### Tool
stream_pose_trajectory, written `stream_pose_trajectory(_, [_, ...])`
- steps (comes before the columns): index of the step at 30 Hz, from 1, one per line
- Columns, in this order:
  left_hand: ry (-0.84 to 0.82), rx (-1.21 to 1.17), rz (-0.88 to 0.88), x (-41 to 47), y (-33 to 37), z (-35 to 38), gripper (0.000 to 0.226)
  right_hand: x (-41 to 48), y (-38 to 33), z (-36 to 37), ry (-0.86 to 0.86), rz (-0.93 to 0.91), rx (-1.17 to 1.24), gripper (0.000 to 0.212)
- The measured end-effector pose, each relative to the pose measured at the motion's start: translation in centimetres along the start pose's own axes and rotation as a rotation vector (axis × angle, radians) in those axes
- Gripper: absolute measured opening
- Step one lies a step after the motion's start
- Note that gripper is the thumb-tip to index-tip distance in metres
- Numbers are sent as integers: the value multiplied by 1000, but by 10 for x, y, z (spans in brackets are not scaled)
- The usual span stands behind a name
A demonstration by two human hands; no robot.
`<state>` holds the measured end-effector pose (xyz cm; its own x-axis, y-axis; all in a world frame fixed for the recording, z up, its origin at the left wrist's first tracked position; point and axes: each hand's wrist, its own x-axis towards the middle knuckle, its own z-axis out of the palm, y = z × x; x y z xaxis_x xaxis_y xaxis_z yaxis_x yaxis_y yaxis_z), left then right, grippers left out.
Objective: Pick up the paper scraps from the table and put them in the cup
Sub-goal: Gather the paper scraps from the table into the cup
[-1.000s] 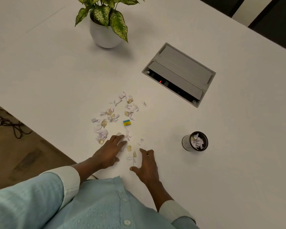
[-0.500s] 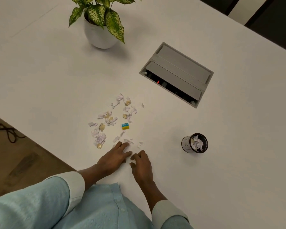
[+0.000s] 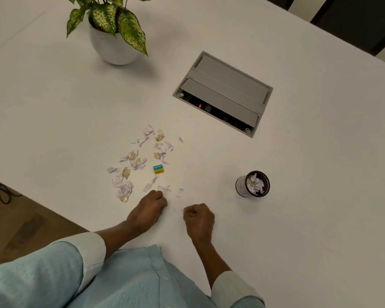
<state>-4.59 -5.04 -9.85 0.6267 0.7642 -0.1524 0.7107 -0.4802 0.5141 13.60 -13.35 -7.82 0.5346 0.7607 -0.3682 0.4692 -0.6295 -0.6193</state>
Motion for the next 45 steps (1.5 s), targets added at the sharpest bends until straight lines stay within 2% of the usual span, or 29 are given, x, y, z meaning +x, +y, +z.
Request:
stream_pose_trajectory(8, [201,-378,-151,44,76,-23,6,20,-11,-87,208,117,392,19])
stream_pose_trajectory(12, [243,-489,-109,87,133,-39,6,30,-17,-142,331,147,479,17])
stream_pose_trajectory(17, [159,-519,-1,135,196,-40,6,52,-2,-187,476,166,358,10])
stream_pose_trajectory(23, [65,-373,32,174,237,-18,4,74,6,-203,447,211,140,15])
stream_pose_trajectory(26, [5,-316,18,186,242,-9,8,83,9,-202,386,188,73,17])
stream_pose_trajectory(30, [-81,-235,99,193,247,0,22,88,12,-202,411,155,58,24])
stream_pose_trajectory(35, [2,-227,150,183,243,-3,19,84,16,-198,458,107,-4,28])
stream_pose_trajectory(40, [95,-227,59,154,206,-7,7,68,5,-172,505,-47,46,25])
stream_pose_trajectory(42, [121,-212,17,135,182,-7,5,60,1,-152,460,-146,63,21])
stream_pose_trajectory(45, [134,-188,-30,101,140,-10,5,48,-2,-112,267,-225,33,21])
